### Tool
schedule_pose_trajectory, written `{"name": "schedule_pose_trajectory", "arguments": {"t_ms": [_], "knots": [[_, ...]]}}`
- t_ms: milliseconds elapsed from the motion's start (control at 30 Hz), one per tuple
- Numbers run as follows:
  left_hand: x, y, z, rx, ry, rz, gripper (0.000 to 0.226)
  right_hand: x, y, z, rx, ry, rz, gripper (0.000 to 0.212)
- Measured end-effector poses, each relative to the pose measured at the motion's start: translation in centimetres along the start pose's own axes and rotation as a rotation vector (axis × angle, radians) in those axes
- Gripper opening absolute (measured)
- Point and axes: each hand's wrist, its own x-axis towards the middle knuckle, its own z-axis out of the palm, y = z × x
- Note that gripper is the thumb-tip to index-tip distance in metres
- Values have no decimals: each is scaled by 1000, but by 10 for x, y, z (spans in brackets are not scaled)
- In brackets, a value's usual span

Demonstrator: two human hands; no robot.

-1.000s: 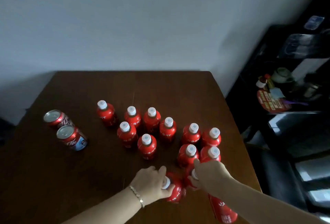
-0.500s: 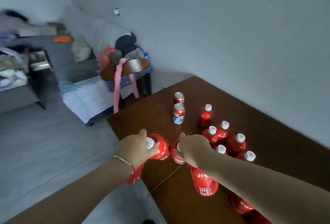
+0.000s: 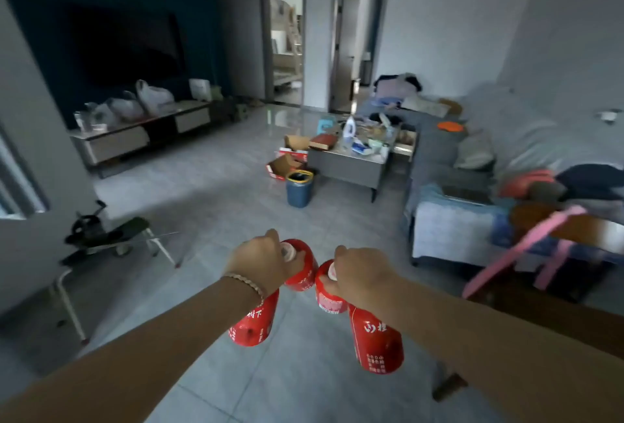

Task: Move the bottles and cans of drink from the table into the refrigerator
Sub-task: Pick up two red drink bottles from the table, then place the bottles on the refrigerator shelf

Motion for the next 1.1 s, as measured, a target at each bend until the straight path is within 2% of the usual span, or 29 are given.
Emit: {"name": "schedule_pose_trajectory", "arguments": {"t_ms": [167,467,633,867,1100], "knots": [[-18,-192,-72,79,106,-282,49,81,-201,-30,94,19,-204,50],[-77,-454,-186,171,261,-711,48,160,-507,-84,100,7,-648,49],[-95,-555,-231,248,350,-904,46,208,-634,-102,99,23,-794,46],[-83,-675,-292,222,517,-1148,35,270,-786,-156,138,73,-944,42],[-75,-777,-367,223,728,-1283,37,320,-937,-221,263,52,-970,36]]}}
